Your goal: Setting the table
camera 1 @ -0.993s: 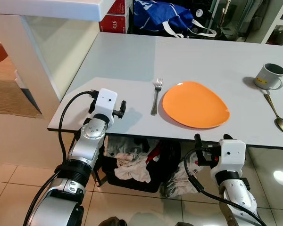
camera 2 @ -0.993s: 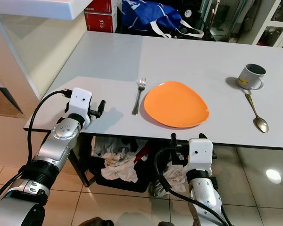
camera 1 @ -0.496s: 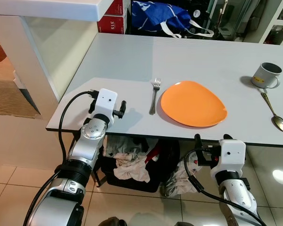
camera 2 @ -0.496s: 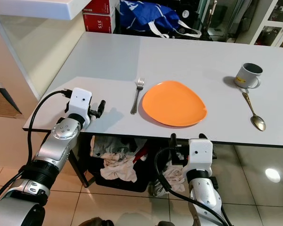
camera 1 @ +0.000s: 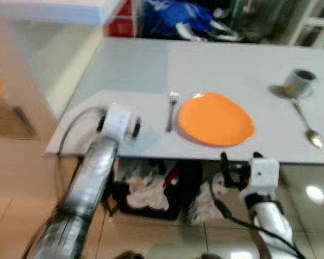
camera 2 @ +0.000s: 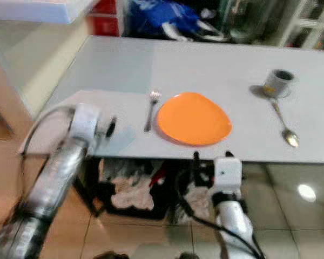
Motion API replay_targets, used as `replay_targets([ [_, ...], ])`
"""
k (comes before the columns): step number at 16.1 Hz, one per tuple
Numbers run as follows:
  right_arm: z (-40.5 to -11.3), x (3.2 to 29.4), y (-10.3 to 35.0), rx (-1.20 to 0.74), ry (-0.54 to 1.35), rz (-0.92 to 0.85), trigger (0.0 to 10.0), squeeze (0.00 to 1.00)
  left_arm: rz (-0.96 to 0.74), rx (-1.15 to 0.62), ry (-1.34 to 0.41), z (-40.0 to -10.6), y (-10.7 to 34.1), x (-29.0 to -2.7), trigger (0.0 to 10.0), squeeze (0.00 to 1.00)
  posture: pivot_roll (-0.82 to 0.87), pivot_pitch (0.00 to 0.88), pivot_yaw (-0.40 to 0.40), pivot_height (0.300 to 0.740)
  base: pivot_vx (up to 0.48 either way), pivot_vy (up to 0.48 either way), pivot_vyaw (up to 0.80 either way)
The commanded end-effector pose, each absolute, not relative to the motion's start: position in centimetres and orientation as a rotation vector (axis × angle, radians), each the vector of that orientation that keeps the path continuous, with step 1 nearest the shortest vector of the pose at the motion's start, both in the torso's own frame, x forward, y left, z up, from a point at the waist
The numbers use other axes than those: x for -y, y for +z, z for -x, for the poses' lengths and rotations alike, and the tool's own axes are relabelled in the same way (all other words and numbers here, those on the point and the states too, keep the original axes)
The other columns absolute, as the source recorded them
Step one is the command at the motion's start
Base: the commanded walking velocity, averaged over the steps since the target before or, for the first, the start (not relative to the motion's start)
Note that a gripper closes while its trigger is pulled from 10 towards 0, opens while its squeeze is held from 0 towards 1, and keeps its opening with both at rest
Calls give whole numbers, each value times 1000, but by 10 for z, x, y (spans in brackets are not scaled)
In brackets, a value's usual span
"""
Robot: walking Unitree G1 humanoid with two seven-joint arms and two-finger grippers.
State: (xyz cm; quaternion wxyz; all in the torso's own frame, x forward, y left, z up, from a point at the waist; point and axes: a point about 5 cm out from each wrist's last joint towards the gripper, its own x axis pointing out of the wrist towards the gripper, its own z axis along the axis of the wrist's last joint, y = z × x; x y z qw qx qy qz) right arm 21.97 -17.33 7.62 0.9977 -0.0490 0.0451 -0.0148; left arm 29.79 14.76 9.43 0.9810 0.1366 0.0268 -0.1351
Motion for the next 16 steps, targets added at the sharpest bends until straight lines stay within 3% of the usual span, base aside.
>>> replay_targets([
  [1,-220,177,73,-84,-27,84,10000,0,-168,-32,-342,-294,102,-130,10000,0,-165,0,0,727,0,0,0],
  [14,-221,178,70,-70,-21,77,10000,0,-137,-45,-366,-278,105,-130,10000,0,-162,0,0,727,-18,0,0],
  [15,-221,178,70,-70,-21,77,10000,0,-139,-48,-366,-278,105,-129,10000,0,-162,2,56,727,0,0,0],
  [16,-221,178,70,-70,-21,77,10000,0,-139,-48,-366,-278,105,-129,10000,0,-162,2,56,727,0,0,0],
])
